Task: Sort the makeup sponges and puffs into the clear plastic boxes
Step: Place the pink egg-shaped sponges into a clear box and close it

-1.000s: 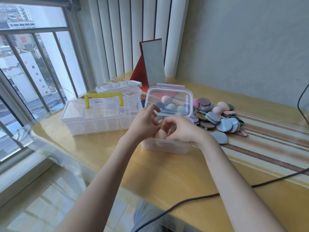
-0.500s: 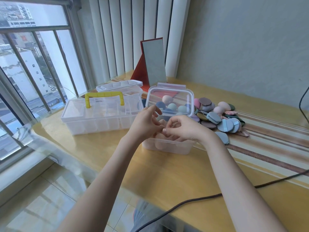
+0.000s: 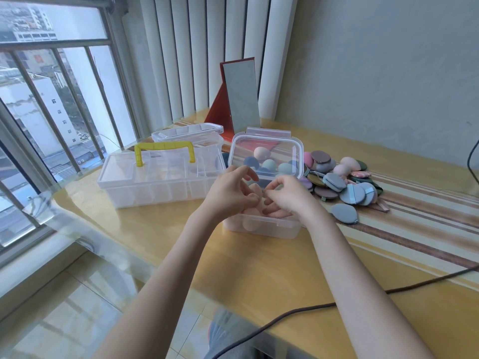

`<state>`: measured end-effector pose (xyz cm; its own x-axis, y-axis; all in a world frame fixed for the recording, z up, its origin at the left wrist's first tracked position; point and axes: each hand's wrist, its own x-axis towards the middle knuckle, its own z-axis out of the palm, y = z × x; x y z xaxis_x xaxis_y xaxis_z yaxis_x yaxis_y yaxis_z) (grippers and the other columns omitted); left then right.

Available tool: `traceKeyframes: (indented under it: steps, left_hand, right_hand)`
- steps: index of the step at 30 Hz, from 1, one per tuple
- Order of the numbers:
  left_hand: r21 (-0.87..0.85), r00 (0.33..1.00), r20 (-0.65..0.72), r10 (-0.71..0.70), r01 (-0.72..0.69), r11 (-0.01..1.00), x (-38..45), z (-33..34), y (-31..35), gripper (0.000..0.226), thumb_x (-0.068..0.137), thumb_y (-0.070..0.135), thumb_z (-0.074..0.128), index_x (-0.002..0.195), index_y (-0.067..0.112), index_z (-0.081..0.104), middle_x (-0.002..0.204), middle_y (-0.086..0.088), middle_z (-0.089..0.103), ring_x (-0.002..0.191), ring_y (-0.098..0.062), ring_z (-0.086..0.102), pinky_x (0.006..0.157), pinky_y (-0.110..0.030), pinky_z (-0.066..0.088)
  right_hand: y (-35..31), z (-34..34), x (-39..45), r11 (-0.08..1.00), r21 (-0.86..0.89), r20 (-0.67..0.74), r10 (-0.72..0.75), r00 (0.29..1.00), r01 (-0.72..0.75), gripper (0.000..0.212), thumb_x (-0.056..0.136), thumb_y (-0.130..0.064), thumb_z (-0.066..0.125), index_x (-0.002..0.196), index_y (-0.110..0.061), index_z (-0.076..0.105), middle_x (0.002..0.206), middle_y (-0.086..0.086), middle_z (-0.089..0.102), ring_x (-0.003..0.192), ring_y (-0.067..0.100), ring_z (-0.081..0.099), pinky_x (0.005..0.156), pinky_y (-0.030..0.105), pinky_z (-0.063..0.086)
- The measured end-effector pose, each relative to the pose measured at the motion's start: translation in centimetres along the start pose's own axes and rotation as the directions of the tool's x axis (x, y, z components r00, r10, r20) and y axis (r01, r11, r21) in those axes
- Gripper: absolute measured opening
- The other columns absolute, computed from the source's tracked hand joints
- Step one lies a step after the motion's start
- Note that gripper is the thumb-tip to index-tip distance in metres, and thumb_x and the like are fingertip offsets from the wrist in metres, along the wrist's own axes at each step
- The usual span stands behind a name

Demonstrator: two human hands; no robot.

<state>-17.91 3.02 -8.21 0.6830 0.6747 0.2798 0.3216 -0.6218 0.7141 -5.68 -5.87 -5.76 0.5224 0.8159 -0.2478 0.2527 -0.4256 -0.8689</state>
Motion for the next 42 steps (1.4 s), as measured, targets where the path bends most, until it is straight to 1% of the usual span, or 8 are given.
traceKeyframes:
  steps: [4, 9, 17, 24, 27, 31, 39, 42]
  left_hand:
    - [-0.055, 0.999, -0.039, -0.028, 0.026, 0.998, -0.2, 0.0, 0.1, 0.023, 0.082, 0.035, 0.047, 0.099, 0.022, 0.057, 0.105, 0.004, 0.052, 0.087, -0.009, 0.053, 0.072, -0.023, 0.04]
    - [-0.175, 0.987, -0.16, -0.032, 0.004, 0.985, -0.5, 0.1, -0.3, 0.021, 0.094, 0.004, 0.03, 0.099, 0.015, 0.048, 0.106, -0.007, 0.05, 0.075, 0.008, 0.049, 0.064, -0.007, 0.038]
    - [-0.196, 0.974, -0.227, -0.022, -0.023, 0.98, -0.3, 0.5, -0.5, 0.02, 0.096, 0.001, 0.031, 0.094, 0.015, 0.045, 0.101, -0.007, 0.049, 0.074, -0.012, 0.049, 0.06, -0.012, 0.041]
    - [-0.141, 0.965, -0.263, -0.02, -0.018, 0.99, -0.8, 0.4, 0.0, 0.023, 0.093, -0.005, 0.029, 0.095, 0.013, 0.044, 0.099, -0.003, 0.046, 0.073, 0.003, 0.046, 0.063, -0.005, 0.038]
    - [-0.163, 0.955, -0.295, -0.036, -0.013, 0.986, -0.6, 0.5, -0.1, 0.024, 0.09, -0.007, 0.03, 0.092, 0.012, 0.044, 0.096, -0.004, 0.048, 0.073, 0.001, 0.045, 0.063, -0.005, 0.036]
    - [-0.159, 0.958, -0.282, -0.051, 0.006, 0.987, -0.4, 0.5, -0.2, 0.024, 0.088, -0.008, 0.032, 0.088, 0.012, 0.044, 0.095, -0.005, 0.049, 0.076, -0.008, 0.043, 0.064, -0.01, 0.036]
    - [-0.047, 0.994, -0.091, -0.055, 0.051, 0.998, -0.5, 0.3, 0.1, 0.005, 0.087, 0.015, 0.052, 0.089, 0.017, 0.056, 0.097, 0.003, 0.047, 0.082, -0.008, 0.048, 0.07, -0.023, 0.038]
    - [0.086, 1.0, -0.003, -0.007, 0.007, 0.996, -0.3, 0.2, 0.1, 0.023, 0.074, 0.029, 0.067, 0.092, 0.018, 0.059, 0.091, 0.005, 0.054, 0.08, -0.01, 0.05, 0.068, -0.023, 0.041]
  right_hand:
    - [0.9, 1.0, 0.7, 0.995, 0.082, -0.039, -0.045, 0.998, 0.049, 0.017, 0.085, -0.015, 0.071, 0.094, -0.008, 0.057, 0.081, 0.01, 0.068, 0.069, 0.026, 0.069, 0.073, 0.041, 0.06]
    - [1.2, 0.9, 1.1, 0.991, 0.12, -0.037, -0.058, 0.998, 0.062, 0.021, 0.081, -0.009, 0.074, 0.099, -0.008, 0.062, 0.087, 0.009, 0.07, 0.078, 0.024, 0.07, 0.073, 0.038, 0.061]
    - [1.0, 0.8, 1.2, 0.994, 0.111, 0.082, -0.031, 0.996, 0.021, 0.023, 0.088, 0.0, 0.063, 0.11, -0.007, 0.062, 0.101, 0.012, 0.07, 0.082, 0.021, 0.07, 0.066, 0.027, 0.061]
    - [1.7, 1.4, 1.5, 0.982, -0.092, -0.237, -0.184, 0.954, 0.167, 0.024, 0.09, -0.009, 0.059, 0.073, -0.024, 0.067, 0.085, 0.007, 0.073, 0.086, 0.026, 0.069, 0.08, 0.046, 0.058]
    - [1.6, 1.1, 1.0, 0.978, 0.002, -0.156, -0.207, 0.966, 0.209, 0.01, 0.088, -0.007, 0.066, 0.088, -0.016, 0.072, 0.09, 0.005, 0.072, 0.088, 0.021, 0.069, 0.075, 0.041, 0.06]
    - [1.2, 0.4, 0.3, 0.973, 0.19, 0.047, -0.145, 0.988, 0.134, 0.021, 0.086, 0.002, 0.067, 0.104, -0.009, 0.064, 0.101, 0.008, 0.065, 0.099, 0.024, 0.066, 0.074, 0.034, 0.061]
    - [0.4, 0.9, 0.6, 0.993, 0.097, 0.07, -0.076, 0.995, 0.07, 0.031, 0.083, -0.006, 0.072, 0.102, -0.016, 0.05, 0.088, 0.006, 0.062, 0.084, 0.023, 0.067, 0.077, 0.034, 0.059]
    - [0.6, 0.7, 0.5, 0.977, 0.212, 0.115, -0.057, 0.992, 0.031, 0.031, 0.084, 0.004, 0.067, 0.103, -0.014, 0.05, 0.087, 0.009, 0.061, 0.083, 0.025, 0.065, 0.083, 0.043, 0.058]
